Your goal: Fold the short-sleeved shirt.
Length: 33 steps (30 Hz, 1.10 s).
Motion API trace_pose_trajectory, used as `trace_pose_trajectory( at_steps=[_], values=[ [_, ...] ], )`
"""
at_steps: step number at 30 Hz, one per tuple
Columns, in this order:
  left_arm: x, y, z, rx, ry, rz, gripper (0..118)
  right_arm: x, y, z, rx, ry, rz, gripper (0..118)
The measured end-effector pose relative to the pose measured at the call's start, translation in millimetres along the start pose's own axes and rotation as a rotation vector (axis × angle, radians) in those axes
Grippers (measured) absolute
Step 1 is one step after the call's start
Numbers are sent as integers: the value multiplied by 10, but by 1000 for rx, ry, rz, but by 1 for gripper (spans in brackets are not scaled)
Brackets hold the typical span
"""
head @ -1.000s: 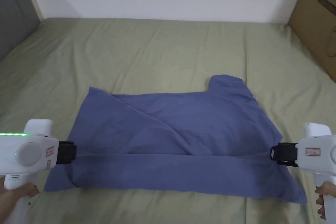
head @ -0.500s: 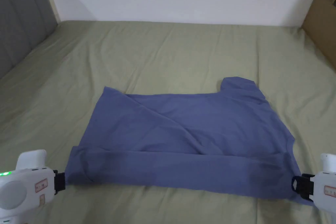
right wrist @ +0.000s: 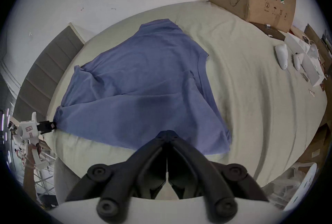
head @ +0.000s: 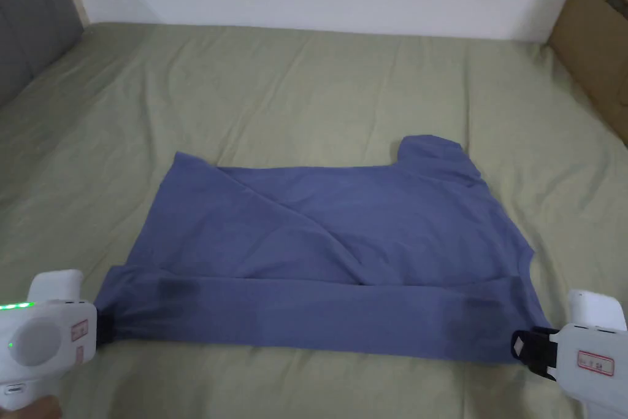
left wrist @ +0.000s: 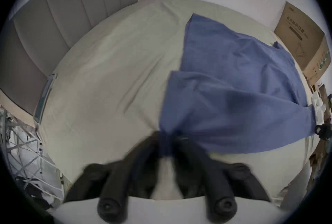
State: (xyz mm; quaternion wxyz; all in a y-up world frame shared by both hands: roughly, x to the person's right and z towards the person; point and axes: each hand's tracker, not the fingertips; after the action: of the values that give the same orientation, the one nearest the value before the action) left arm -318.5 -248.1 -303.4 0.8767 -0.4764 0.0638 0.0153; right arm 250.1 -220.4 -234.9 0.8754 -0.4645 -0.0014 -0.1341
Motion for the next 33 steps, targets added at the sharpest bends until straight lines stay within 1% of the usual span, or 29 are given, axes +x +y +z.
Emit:
trace_pose_trajectory(
  at_steps=[1, 2, 3, 4, 5, 6, 7, 8, 11, 12, 13, 14, 15, 16, 18, 19, 20, 21, 24, 25, 29, 31, 33],
  values=[
    [70, 3, -14, -46, -94, 21, 5, 5, -15, -1, -3, -3, -5, 0],
    [128, -7, -11, -49, -48, 8, 5, 18, -22, -4, -4, -6, -10, 0],
    [149, 2, 12, -35, -19, -52, 5, 32, -30, 0, 1, -10, -16, 0],
    [151, 16, 47, -28, -17, -73, 5, 53, -31, 12, 12, -19, -27, 1],
    [155, 19, 81, -23, -13, -93, 5, 84, -24, 21, 19, -24, -37, 16],
    [164, 12, 106, -16, -28, -76, 5, 110, -10, 23, 24, -27, -45, 47],
    [151, 23, 130, -8, -28, -80, 5, 146, 10, 6, 28, -28, -56, 61],
    [129, 50, 142, -1, -28, -85, 5, 175, 29, -11, 31, -31, -68, 61],
    [120, 53, 178, -7, -38, -76, 5, 259, 58, -216, 25, -60, -69, 61],
    [92, 78, 163, -4, -41, -76, 5, 286, 56, -320, -40, -66, -79, 61],
    [95, 77, 164, -4, -41, -77, 5, 309, 33, -423, -78, -45, -95, 57],
    [101, 73, 167, -6, -41, -78, 5, 315, 7, -507, -104, -36, -116, 48],
    [104, 68, 177, -4, -35, -80, 5, 265, -2, -501, -67, -69, -84, 23],
    [85, 85, 173, -5, -35, -78, 5, 204, 24, -445, -56, -101, -32, 5],
    [89, 77, 201, -9, -41, -79, 5, 86, 80, -334, -59, -13, -53, 5],
    [87, 80, 213, -11, -42, -78, 5, 26, 112, -336, -77, -72, 19, 5],
    [69, 110, 239, -7, -37, -96, 5, -16, 127, -331, -65, -115, 72, 5],
    [46, 143, 274, -7, -35, -104, 5, 74, 93, -379, -64, -97, 41, 5],
    [-7, 155, 383, 4, -55, -61, 5, 142, 141, -175, -34, -47, -31, 5],
    [-16, 170, 426, 10, -54, -76, 5, 136, 153, -29, -27, -29, -38, 5],
    [-40, 153, 615, 30, -68, -98, 5, 135, 155, 374, -6, -17, -35, 5],
    [-56, 61, 689, 30, -65, -111, 5, 161, 79, 506, -8, -19, -23, 5],
    [-74, -63, 700, 16, -63, -120, 5, 221, -54, 570, -27, -15, -34, 5]
  ],
)
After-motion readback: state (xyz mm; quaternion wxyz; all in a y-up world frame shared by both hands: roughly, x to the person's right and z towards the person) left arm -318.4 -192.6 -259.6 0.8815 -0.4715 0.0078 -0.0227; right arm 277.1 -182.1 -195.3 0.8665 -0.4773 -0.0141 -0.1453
